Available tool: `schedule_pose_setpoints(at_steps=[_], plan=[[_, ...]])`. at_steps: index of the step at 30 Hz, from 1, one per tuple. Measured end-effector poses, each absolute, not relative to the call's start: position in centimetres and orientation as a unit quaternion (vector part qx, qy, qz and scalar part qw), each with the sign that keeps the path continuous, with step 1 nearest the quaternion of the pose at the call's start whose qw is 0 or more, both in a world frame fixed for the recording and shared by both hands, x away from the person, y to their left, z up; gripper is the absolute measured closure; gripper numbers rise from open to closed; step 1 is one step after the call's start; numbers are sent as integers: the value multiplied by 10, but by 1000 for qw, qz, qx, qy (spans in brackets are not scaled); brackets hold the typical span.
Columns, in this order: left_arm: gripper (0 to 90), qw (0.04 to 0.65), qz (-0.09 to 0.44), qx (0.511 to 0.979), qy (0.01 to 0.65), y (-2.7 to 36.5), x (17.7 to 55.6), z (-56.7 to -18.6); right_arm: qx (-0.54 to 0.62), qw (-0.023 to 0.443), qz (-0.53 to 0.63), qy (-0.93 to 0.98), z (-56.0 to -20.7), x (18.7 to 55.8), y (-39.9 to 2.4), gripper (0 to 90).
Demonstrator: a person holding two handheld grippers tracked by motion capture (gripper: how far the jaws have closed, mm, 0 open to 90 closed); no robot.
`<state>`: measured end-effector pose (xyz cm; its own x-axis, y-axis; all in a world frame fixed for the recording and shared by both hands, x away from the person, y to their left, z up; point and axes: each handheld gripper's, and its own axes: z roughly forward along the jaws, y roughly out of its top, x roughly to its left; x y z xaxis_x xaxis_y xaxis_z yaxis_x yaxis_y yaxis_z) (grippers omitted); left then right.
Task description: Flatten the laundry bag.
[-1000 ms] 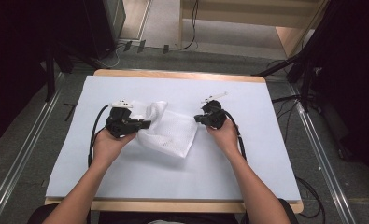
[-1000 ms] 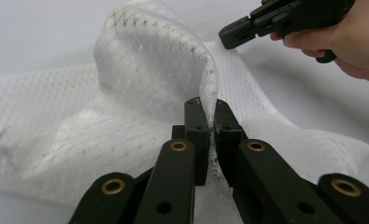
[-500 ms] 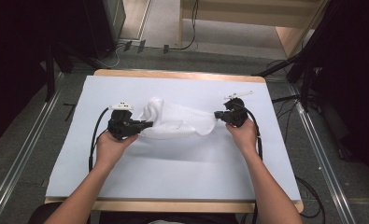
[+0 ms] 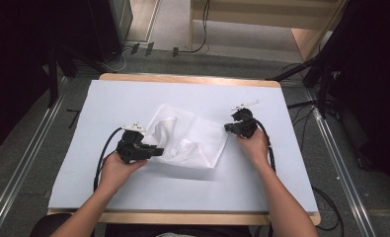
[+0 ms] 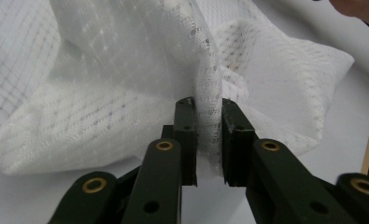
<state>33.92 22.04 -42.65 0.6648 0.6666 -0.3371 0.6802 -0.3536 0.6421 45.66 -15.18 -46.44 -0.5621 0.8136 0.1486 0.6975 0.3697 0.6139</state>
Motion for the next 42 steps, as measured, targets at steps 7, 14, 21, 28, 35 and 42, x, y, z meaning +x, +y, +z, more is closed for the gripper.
schedule_pose_setpoints(at_steps=[7,14,21,28,35,42], plan=[[646,380,3,835,398,226,332,-417,459,77,354,811,-457,454,-154,766],[566,394,18,826,404,244,326,-398,439,72,389,807,-440,446,-142,750],[549,398,31,803,442,277,331,-396,412,76,394,818,-432,439,-121,705],[548,390,35,799,457,291,346,-396,393,66,401,824,-425,434,-110,698],[546,397,18,798,452,290,368,-389,377,39,386,841,-437,427,-90,712],[536,390,2,805,448,280,392,-392,358,26,378,853,-445,421,-69,712]])
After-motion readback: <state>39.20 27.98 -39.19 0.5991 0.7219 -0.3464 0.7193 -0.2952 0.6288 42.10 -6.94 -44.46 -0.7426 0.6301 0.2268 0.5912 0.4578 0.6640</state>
